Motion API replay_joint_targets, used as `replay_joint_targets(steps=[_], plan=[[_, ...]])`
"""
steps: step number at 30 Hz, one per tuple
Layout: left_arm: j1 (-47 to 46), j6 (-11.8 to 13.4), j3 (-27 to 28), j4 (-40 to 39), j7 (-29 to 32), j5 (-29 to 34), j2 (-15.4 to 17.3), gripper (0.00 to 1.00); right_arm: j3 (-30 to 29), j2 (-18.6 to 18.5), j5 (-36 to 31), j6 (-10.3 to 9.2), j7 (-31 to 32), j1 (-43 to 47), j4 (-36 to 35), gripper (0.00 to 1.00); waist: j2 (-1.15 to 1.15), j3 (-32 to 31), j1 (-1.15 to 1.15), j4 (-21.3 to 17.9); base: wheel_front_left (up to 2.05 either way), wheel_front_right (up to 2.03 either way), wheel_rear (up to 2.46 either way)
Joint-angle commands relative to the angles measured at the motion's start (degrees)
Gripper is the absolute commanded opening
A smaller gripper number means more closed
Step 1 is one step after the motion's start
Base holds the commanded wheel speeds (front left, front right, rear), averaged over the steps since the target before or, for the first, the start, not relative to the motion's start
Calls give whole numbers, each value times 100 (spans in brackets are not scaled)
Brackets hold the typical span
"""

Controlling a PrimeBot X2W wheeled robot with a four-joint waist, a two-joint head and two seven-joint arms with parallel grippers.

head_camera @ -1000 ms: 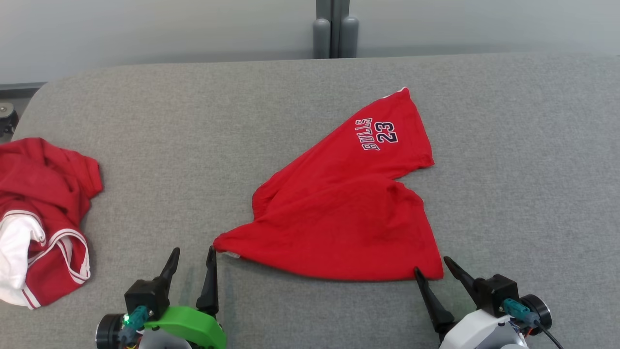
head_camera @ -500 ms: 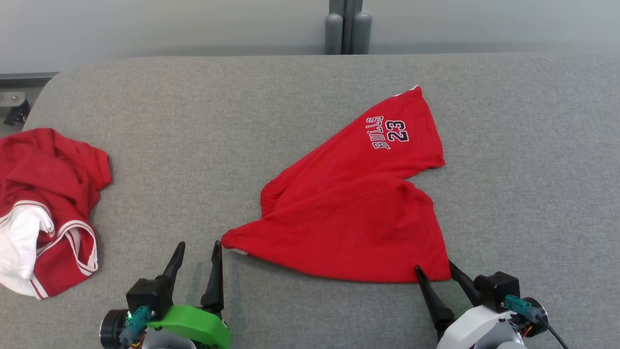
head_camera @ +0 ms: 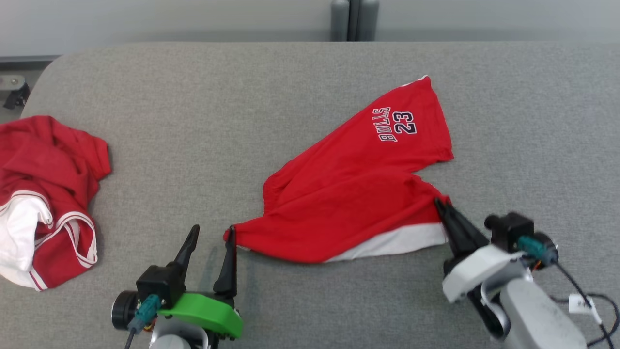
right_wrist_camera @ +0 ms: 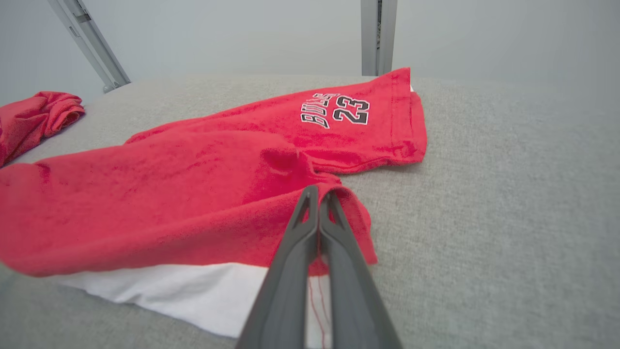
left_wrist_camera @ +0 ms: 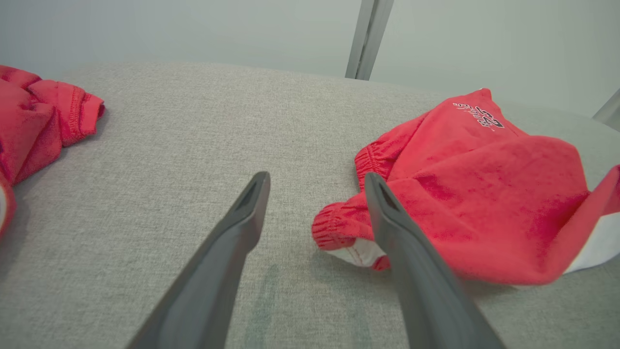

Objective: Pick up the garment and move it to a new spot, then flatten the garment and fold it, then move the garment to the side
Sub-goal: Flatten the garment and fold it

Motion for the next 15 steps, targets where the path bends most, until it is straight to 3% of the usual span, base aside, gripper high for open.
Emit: replay_joint_targets(steps=[1,9,15], plan=[[-170,-21,-59,-55,-3,-58,11,100,-51,-84,41,-6,-2,-365,48,0,0,245,0,78,0,0,0],[-709,-35,-432,-249,-3,-246,12,100,-440,-235,-394,-6,-2,-2015,1081,0,0,933,0,357,0,0,0],[-932,-27,-546,-310,-2,-364,12,100,-743,-208,-888,-6,-2,-2606,1868,0,0,1229,0,456,0,0,0]])
